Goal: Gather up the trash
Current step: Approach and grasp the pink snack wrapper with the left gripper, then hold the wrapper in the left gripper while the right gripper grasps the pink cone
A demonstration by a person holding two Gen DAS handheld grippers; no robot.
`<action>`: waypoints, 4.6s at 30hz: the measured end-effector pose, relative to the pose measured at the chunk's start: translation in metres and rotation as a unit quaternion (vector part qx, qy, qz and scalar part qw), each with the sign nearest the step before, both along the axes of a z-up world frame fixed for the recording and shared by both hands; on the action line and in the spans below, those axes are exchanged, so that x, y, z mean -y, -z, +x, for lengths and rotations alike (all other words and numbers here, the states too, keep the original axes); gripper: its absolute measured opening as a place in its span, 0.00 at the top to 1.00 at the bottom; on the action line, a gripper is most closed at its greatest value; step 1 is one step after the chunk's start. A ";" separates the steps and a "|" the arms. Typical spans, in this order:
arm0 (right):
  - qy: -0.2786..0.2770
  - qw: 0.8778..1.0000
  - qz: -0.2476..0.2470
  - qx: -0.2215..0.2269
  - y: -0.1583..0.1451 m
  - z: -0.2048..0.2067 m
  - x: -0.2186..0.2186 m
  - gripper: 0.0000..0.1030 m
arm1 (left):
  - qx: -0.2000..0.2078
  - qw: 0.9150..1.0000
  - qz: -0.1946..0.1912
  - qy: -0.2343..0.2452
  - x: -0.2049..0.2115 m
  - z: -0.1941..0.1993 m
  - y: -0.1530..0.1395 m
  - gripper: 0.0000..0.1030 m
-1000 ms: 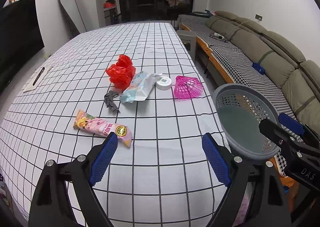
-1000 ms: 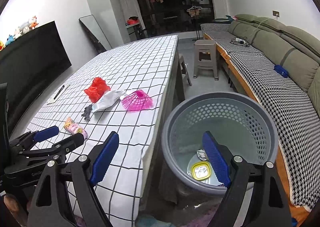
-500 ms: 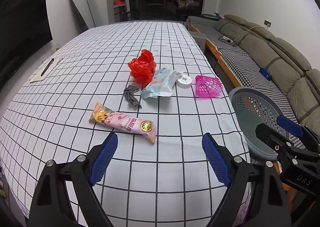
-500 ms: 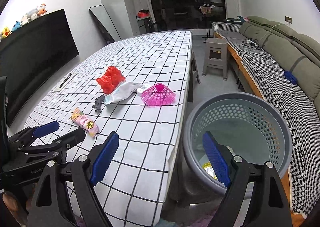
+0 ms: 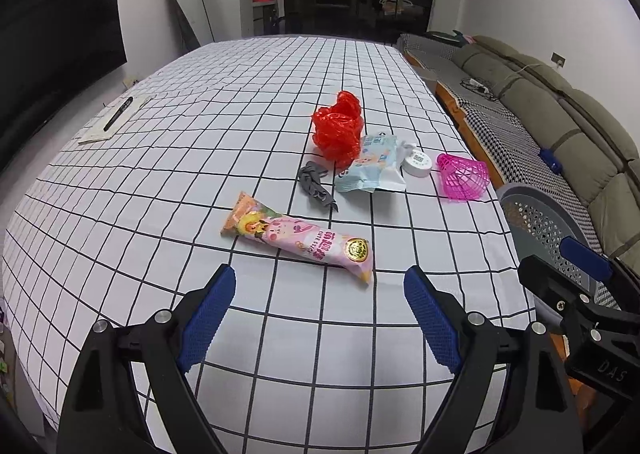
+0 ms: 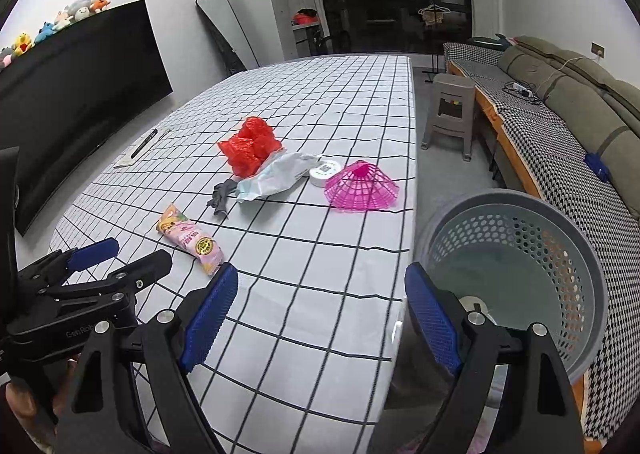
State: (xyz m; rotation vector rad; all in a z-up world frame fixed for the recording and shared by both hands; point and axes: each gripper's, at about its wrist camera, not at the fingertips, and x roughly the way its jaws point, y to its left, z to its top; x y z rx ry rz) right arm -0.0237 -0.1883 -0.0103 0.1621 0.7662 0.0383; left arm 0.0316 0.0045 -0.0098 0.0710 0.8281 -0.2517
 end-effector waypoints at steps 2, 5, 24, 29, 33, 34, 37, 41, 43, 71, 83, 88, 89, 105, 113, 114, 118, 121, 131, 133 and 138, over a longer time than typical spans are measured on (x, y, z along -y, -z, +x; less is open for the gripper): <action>-0.006 1.000 -0.002 -0.001 0.000 0.002 -0.004 0.21 | 0.001 1.000 -0.001 -0.005 -0.004 0.002 -0.001 0.18; -0.013 1.000 0.000 -0.003 0.001 0.008 -0.009 0.21 | 0.002 1.000 -0.003 -0.012 -0.010 0.004 -0.002 0.18; -0.066 0.997 0.004 -0.031 0.018 0.040 -0.039 0.21 | -0.006 0.997 -0.001 -0.070 -0.049 0.022 0.003 0.18; -0.069 0.997 0.003 -0.032 0.017 0.045 -0.042 0.21 | -0.015 0.997 -0.003 -0.076 -0.051 0.029 0.007 0.18; -0.060 0.998 0.005 -0.030 0.016 0.047 -0.035 0.21 | -0.026 0.997 -0.006 -0.071 -0.043 0.035 0.012 0.18; -0.056 0.998 0.005 -0.030 0.016 0.047 -0.032 0.21 | -0.028 0.997 -0.008 -0.069 -0.040 0.036 0.012 0.18; -0.046 0.999 0.006 -0.029 0.015 0.046 -0.022 0.21 | -0.030 0.998 -0.009 -0.061 -0.028 0.039 0.012 0.18; -0.030 0.999 0.014 -0.024 0.013 0.043 -0.007 0.21 | -0.035 0.998 -0.007 -0.052 -0.010 0.042 0.015 0.18; -0.025 0.999 0.018 -0.023 0.014 0.041 -0.001 0.21 | -0.040 0.998 -0.004 -0.052 -0.001 0.045 0.018 0.18; -0.024 0.999 0.042 -0.012 0.012 0.026 0.010 0.21 | -0.050 0.992 0.032 -0.107 -0.032 0.038 0.031 0.18; -0.015 0.999 0.048 -0.019 0.019 0.029 0.017 0.21 | -0.059 0.995 0.017 -0.080 -0.016 0.061 0.028 0.18; -0.007 0.998 0.057 -0.024 0.024 0.035 0.025 0.21 | -0.074 0.994 0.023 -0.079 -0.008 0.081 0.036 0.17; -0.006 0.998 0.058 -0.025 0.025 0.036 0.027 0.21 | -0.076 0.994 0.024 -0.081 -0.007 0.084 0.038 0.17; 0.008 0.997 0.069 -0.035 0.037 0.041 0.043 0.21 | -0.072 0.995 0.022 -0.066 0.000 0.091 0.045 0.72; 0.013 0.997 0.064 -0.032 0.037 0.041 0.045 0.21 | -0.054 0.996 0.016 -0.070 -0.009 0.075 0.033 0.76; 0.016 0.997 0.063 -0.034 0.037 0.042 0.045 0.21 | -0.048 0.996 0.016 -0.070 -0.010 0.072 0.030 0.76; 0.019 0.998 0.053 -0.032 0.033 0.050 0.048 0.21 | -0.025 0.997 0.013 -0.070 -0.011 0.062 0.016 0.76; 0.018 0.998 0.045 -0.026 0.027 0.061 0.049 0.21 | -0.012 0.998 0.009 -0.066 -0.009 0.056 0.008 0.76; 0.027 0.999 0.028 -0.030 0.021 0.110 0.052 0.21 | 0.008 0.999 0.014 -0.042 0.004 0.047 0.001 0.76; 0.027 0.999 0.019 -0.035 0.023 0.122 0.049 0.21 | 0.005 0.999 0.014 -0.041 0.006 0.047 0.003 0.76; 0.029 0.998 0.005 -0.055 0.035 0.143 0.046 0.21 | -0.002 0.999 0.010 -0.036 0.007 0.048 0.007 0.76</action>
